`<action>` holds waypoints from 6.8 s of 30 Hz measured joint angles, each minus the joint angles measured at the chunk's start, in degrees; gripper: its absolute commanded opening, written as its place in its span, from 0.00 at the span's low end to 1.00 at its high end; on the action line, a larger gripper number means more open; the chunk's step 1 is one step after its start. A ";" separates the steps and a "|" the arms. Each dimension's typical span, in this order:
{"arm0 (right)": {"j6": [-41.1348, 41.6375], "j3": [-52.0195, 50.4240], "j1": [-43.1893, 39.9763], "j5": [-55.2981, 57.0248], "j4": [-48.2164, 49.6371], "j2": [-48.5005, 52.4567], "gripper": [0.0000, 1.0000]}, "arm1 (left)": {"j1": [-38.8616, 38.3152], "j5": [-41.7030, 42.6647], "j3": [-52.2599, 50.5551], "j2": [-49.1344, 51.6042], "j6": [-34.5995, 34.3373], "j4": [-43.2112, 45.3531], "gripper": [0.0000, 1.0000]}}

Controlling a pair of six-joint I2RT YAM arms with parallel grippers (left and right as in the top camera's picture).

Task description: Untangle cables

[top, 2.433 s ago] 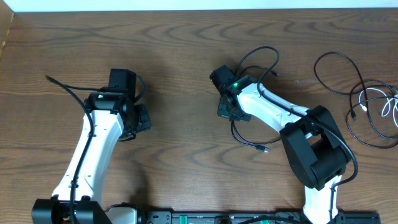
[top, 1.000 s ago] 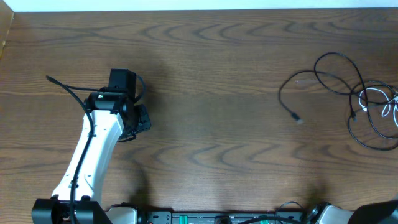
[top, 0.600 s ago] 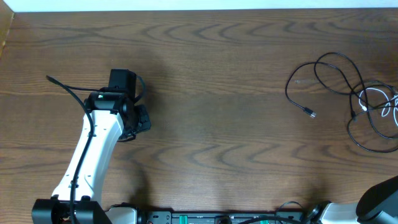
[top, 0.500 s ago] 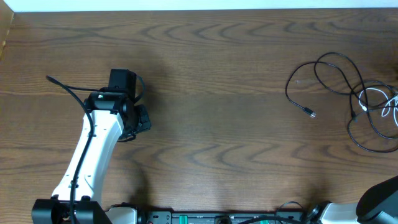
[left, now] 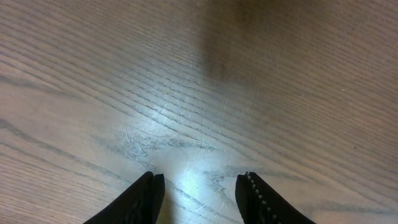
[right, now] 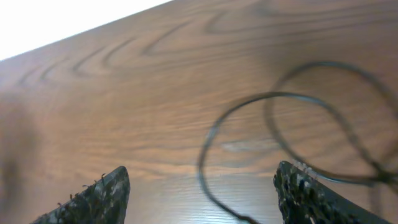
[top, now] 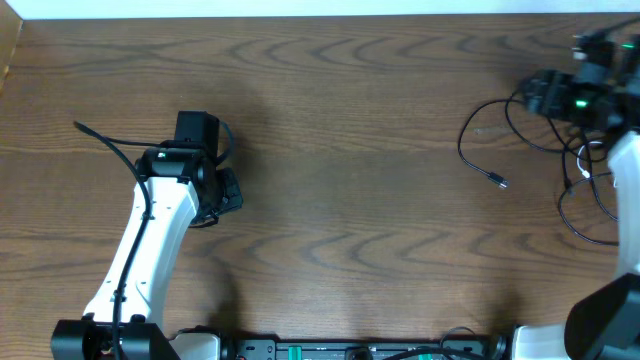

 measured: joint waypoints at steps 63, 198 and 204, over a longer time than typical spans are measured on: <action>23.08 0.44 -9.55 30.51 -3.58 -2.40 0.01 | 0.00 0.04 0.00 0.00 0.00 -0.39 0.43; -1.05 -52.65 15.76 20.65 18.73 -74.73 0.99 | -13.68 -9.22 -9.44 -41.18 2.08 -1.97 0.89; -1.03 -61.68 17.44 20.87 31.98 -82.07 0.99 | -13.68 -9.20 -9.44 -41.18 2.08 -1.97 0.89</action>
